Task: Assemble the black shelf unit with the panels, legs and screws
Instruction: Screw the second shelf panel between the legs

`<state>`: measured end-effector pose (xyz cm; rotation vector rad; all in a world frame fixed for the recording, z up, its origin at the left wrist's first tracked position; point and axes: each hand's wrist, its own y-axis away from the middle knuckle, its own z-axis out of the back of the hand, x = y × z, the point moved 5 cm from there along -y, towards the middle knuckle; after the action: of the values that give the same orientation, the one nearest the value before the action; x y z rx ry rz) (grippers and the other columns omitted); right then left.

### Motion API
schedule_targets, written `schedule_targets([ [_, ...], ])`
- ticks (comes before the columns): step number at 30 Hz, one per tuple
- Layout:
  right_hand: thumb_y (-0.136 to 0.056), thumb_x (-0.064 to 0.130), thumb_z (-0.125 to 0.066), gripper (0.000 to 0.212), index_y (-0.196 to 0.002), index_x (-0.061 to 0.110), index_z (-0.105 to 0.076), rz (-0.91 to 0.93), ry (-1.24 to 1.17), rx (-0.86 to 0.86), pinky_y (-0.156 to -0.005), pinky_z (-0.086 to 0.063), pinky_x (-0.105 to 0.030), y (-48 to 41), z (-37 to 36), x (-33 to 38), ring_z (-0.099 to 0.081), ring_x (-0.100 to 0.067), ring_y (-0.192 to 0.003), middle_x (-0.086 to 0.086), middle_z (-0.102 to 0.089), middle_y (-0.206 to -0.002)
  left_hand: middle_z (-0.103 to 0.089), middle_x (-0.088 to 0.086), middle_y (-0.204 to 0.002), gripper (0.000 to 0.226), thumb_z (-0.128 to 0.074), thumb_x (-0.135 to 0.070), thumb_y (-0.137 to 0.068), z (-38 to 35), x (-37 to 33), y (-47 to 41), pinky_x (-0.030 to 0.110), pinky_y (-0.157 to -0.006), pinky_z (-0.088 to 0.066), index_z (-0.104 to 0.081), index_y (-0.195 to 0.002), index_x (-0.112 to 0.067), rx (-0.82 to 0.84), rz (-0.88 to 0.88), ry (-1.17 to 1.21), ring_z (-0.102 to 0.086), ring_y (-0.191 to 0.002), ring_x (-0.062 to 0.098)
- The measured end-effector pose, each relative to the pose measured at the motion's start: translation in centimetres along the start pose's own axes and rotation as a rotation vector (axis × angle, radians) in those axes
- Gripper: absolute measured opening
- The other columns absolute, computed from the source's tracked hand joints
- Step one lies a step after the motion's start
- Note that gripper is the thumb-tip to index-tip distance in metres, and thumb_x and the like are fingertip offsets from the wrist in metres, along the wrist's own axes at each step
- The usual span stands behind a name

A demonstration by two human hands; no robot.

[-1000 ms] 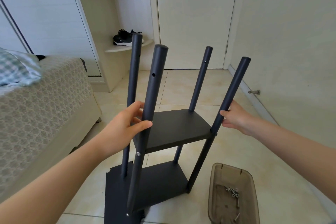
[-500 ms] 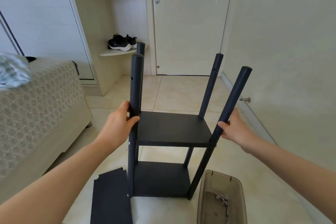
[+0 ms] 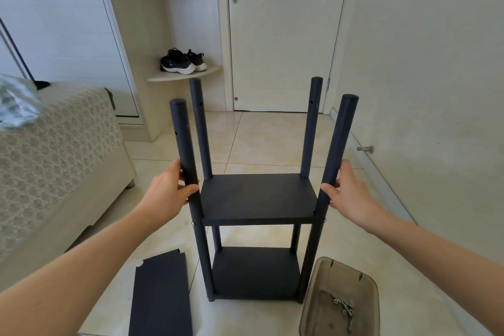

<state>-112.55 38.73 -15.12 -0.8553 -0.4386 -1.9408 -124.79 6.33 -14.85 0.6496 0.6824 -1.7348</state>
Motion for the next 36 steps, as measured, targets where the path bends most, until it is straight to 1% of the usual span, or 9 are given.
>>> schedule_targets([
  [6, -0.098, 0.017, -0.054, 0.045, -0.136, 0.016, -0.030, -0.002, -0.012, 0.036, -0.092, -0.054, -0.042, 0.7, -0.8, 0.5, -0.061, -0.028, -0.111, -0.007, -0.054, -0.124, -0.062, 0.008, -0.122, 0.035, -0.061, -0.006, -0.096, 0.5, 1.4, -0.2, 0.022, -0.066, -0.052, -0.046, -0.126, -0.016, -0.002, 0.044, 0.051, -0.064, -0.100, 0.024],
  [16, -0.096, 0.022, -0.059, 0.037, -0.128, 0.016, -0.041, -0.042, -0.042, 0.008, -0.092, -0.055, -0.047, 1.6, -0.8, -0.3, -0.062, -0.028, -0.106, -0.007, -0.058, -0.121, -0.066, 0.005, -0.111, 0.032, -0.064, -0.011, -0.095, 0.7, 1.6, 0.4, 0.028, -0.074, -0.055, -0.048, -0.119, -0.026, 0.037, 0.027, 0.101, -0.065, -0.101, 0.023],
  [20, -0.096, 0.021, -0.059, 0.027, -0.118, 0.013, -0.047, -0.091, -0.040, -0.024, -0.078, -0.060, -0.039, 2.1, -0.9, -1.3, -0.065, -0.025, -0.093, -0.008, -0.060, -0.112, -0.066, 0.000, -0.100, 0.023, -0.064, -0.022, -0.097, 0.6, 1.7, 1.1, 0.036, -0.086, -0.055, -0.051, -0.116, -0.023, 0.043, 0.034, 0.045, -0.065, -0.091, 0.019],
  [24, -0.097, 0.023, -0.058, 0.027, -0.117, 0.006, -0.054, -0.195, -0.035, -0.020, -0.064, -0.060, -0.033, 3.2, -1.7, -2.0, -0.068, -0.024, -0.081, -0.010, -0.061, -0.106, -0.065, 0.000, -0.103, 0.019, -0.061, -0.031, -0.098, 0.3, 2.1, 1.5, 0.033, -0.080, -0.054, -0.049, -0.112, -0.025, 0.017, 0.051, 0.002, -0.064, -0.090, 0.018],
  [27, -0.098, 0.028, -0.057, 0.026, -0.109, 0.005, -0.056, -0.303, 0.041, 0.089, -0.061, -0.061, -0.034, 4.4, -3.2, -2.6, -0.069, -0.024, -0.073, -0.011, -0.065, -0.098, -0.067, 0.003, -0.106, 0.023, -0.058, -0.031, -0.099, -0.3, 3.5, 2.3, 0.030, -0.074, -0.054, -0.051, -0.119, -0.022, 0.092, 0.084, -0.089, -0.066, -0.090, 0.018],
  [29, -0.098, 0.025, -0.055, 0.021, -0.099, 0.004, -0.057, -0.300, 0.142, 0.175, -0.069, -0.062, -0.039, 4.9, -4.7, -2.7, -0.070, -0.026, -0.075, -0.013, -0.068, -0.093, -0.068, 0.006, -0.110, 0.032, -0.058, -0.030, -0.099, -1.1, 4.8, 3.1, 0.032, -0.077, -0.054, -0.050, -0.128, -0.018, 0.197, 0.094, -0.228, -0.066, -0.094, 0.021],
  [31, -0.097, 0.021, -0.054, 0.020, -0.095, 0.003, -0.062, -0.229, 0.250, 0.245, -0.072, -0.061, -0.037, 5.1, -6.6, -2.5, -0.068, -0.025, -0.076, -0.012, -0.068, -0.087, -0.067, 0.008, -0.112, 0.036, -0.058, -0.029, -0.099, -2.2, 6.0, 3.9, 0.035, -0.085, -0.055, -0.049, -0.132, -0.017, 0.285, 0.106, -0.337, -0.065, -0.095, 0.023],
  [34, -0.095, 0.017, -0.054, 0.028, -0.069, 0.007, -0.055, -0.137, 0.358, 0.354, -0.053, -0.046, -0.023, 5.6, -10.1, -1.9, -0.056, -0.018, -0.062, -0.004, -0.053, -0.064, -0.065, 0.008, -0.114, 0.035, -0.057, -0.028, -0.099, -3.7, 8.0, 5.0, 0.037, -0.090, -0.054, -0.051, -0.132, -0.016, 0.328, 0.137, -0.369, -0.063, -0.099, 0.023],
  [36, -0.096, 0.017, -0.052, 0.035, -0.062, 0.012, -0.047, -0.104, 0.389, 0.423, -0.050, -0.041, -0.020, 5.9, -12.6, -1.8, -0.053, -0.015, -0.057, -0.001, -0.048, -0.060, -0.065, 0.007, -0.118, 0.033, -0.057, -0.028, -0.099, -5.0, 9.6, 5.9, 0.038, -0.092, -0.053, -0.052, -0.129, -0.017, 0.345, 0.165, -0.372, -0.062, -0.101, 0.024],
])
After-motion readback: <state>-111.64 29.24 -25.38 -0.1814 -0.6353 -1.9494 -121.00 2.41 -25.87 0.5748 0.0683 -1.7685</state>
